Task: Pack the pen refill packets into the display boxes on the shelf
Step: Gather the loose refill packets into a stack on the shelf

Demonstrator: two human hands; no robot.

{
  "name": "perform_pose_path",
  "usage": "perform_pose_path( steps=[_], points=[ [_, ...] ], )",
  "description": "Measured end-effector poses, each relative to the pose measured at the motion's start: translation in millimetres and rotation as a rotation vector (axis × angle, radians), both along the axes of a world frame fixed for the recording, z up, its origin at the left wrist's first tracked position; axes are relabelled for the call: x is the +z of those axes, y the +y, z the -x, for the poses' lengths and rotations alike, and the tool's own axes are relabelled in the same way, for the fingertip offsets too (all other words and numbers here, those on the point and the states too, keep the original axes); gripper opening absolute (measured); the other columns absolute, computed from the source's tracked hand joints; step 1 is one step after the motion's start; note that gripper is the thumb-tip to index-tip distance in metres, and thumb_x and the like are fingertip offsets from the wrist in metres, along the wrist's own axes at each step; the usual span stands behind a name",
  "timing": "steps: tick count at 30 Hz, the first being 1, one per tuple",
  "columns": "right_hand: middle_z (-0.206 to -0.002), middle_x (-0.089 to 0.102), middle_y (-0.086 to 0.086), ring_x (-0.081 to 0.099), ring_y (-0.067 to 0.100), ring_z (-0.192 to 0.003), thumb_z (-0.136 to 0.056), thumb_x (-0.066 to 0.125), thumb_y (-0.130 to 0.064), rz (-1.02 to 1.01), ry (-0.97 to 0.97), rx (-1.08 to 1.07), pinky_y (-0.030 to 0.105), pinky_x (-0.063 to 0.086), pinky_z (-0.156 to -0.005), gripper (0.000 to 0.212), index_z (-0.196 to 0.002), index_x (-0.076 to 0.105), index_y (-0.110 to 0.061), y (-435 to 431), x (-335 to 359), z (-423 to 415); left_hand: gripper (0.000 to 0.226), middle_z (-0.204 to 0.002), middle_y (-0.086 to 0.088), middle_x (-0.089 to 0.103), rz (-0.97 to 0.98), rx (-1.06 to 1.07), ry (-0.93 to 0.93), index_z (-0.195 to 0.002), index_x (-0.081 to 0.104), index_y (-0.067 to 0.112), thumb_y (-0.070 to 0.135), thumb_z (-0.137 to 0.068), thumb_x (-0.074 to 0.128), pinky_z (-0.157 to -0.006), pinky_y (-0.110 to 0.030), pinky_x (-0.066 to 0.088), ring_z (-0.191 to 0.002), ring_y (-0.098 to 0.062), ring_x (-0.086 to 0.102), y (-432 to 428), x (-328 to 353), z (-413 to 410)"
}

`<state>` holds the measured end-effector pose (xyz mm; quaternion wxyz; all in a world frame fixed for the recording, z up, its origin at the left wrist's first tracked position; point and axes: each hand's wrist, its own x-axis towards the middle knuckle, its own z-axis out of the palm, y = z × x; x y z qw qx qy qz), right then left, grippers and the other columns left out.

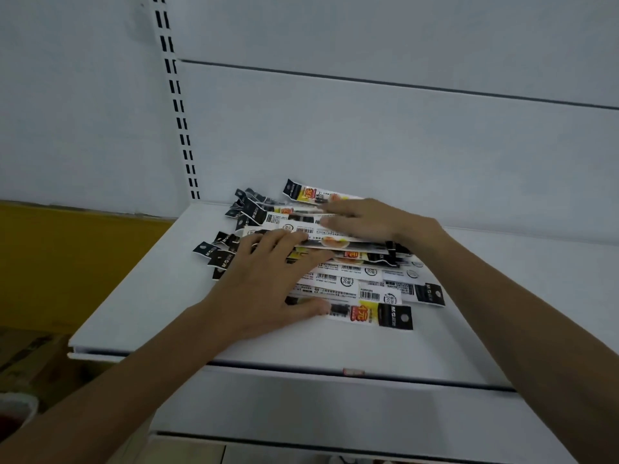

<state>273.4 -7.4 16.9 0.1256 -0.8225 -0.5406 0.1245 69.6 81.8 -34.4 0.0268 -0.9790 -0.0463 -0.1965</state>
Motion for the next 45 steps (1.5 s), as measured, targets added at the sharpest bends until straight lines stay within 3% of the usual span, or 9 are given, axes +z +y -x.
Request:
perform_pose_path(
  steps=[6,9,17,21,25,30,34,41,45],
  points=[
    [-0.130,0.057,-0.005,0.045,0.016,-0.122,-0.088,0.052,-0.049,-0.342,-0.177,0.011,0.040,0.034,-0.103,0.043,-0.123,0.058,-0.025,-33.7,11.9,13.4,0.072,-0.141,-0.004,0.041,0.022,0.014,-0.092,-0.139,0.029,0.034,0.074,-0.079,0.028,-0.108,-0.044,0.014,-0.133,-0.027,0.031,-2.5,-4.3,6.7],
    [-0.121,0.059,-0.008,0.045,0.010,-0.113,-0.079,0.063,-0.050,-0.277,-0.152,0.071,0.031,0.035,-0.095,0.041,-0.114,0.065,-0.028,-58.2,7.9,25.3,0.071,-0.132,-0.005,0.052,0.039,0.010,-0.155,-0.128,0.049,0.020,0.069,-0.081,0.030,-0.104,-0.044,0.023,-0.125,-0.024,0.040,-3.1,-3.5,8.5],
    [-0.097,0.068,0.005,0.061,0.024,-0.090,-0.086,0.063,-0.017,-0.425,-0.315,0.005,0.039,0.050,-0.074,0.017,-0.099,0.071,-0.010,-82.1,-9.9,44.0,0.039,-0.099,0.000,0.065,0.138,-0.038,-0.372,-0.099,0.067,0.014,0.041,-0.081,0.046,-0.078,-0.029,0.046,-0.093,-0.012,0.050,-8.5,-4.4,17.1],
    [-0.094,0.070,0.000,0.057,0.012,-0.076,-0.089,0.060,-0.018,-0.514,-0.221,-0.025,0.009,0.039,-0.066,0.016,-0.097,0.072,-0.011,-81.4,-5.5,58.3,0.024,-0.080,0.009,0.066,0.673,-0.024,-0.352,-0.091,0.071,0.016,0.034,-0.087,0.056,-0.063,-0.015,0.049,-0.073,-0.002,0.060,-23.4,10.0,17.4],
    [-0.079,0.065,-0.009,0.056,0.003,-0.066,-0.084,0.067,-0.021,-0.532,-0.017,-0.062,0.009,0.040,-0.057,0.007,-0.089,0.070,-0.019,-73.3,-6.4,76.9,0.022,-0.075,0.004,0.069,1.004,0.083,-0.366,-0.084,0.069,0.020,0.033,-0.089,0.053,-0.061,-0.016,0.051,-0.068,-0.005,0.063,-28.6,19.5,4.6],
    [-0.075,0.064,-0.011,0.056,-0.002,-0.068,-0.079,0.072,-0.021,-0.541,0.172,-0.005,0.007,0.041,-0.057,0.006,-0.080,0.067,-0.019,-63.2,-15.0,95.2,0.024,-0.091,-0.011,0.071,1.503,0.052,-0.419,-0.101,0.059,0.000,0.021,-0.090,0.055,-0.075,-0.033,0.057,-0.080,-0.020,0.070,-30.1,24.1,-3.1],
    [-0.052,0.055,-0.019,0.051,-0.001,-0.050,-0.087,0.063,-0.022,-0.530,0.263,-0.033,0.009,0.036,-0.050,0.025,-0.063,0.058,-0.026,-58.3,-10.6,100.3,0.023,-0.096,-0.007,0.071,1.441,0.032,-0.441,-0.110,0.058,0.009,0.014,-0.087,0.060,-0.074,-0.039,0.057,-0.084,-0.019,0.069,-29.5,24.9,0.5],
    [-0.107,0.066,0.004,0.069,0.018,-0.080,-0.086,0.059,-0.005,-0.584,0.389,-0.263,0.040,0.059,-0.069,0.019,-0.077,0.050,-0.018,-74.8,14.1,79.3,0.034,-0.084,0.005,0.068,1.151,0.125,-0.492,-0.115,0.044,0.035,0.017,-0.090,0.056,-0.058,-0.023,0.055,-0.073,-0.009,0.068,-15.6,27.2,10.0],
    [-0.080,0.060,0.001,0.050,0.014,-0.054,-0.084,0.056,-0.008,-0.531,0.128,-0.338,0.017,0.040,-0.042,0.012,-0.087,0.048,-0.016,-75.9,19.4,61.4,0.034,-0.096,-0.003,0.067,1.287,0.068,-0.482,-0.100,0.064,0.020,-0.002,-0.092,0.040,-0.071,-0.023,0.054,-0.086,-0.016,0.065,-7.4,33.7,9.2]
  ],
)
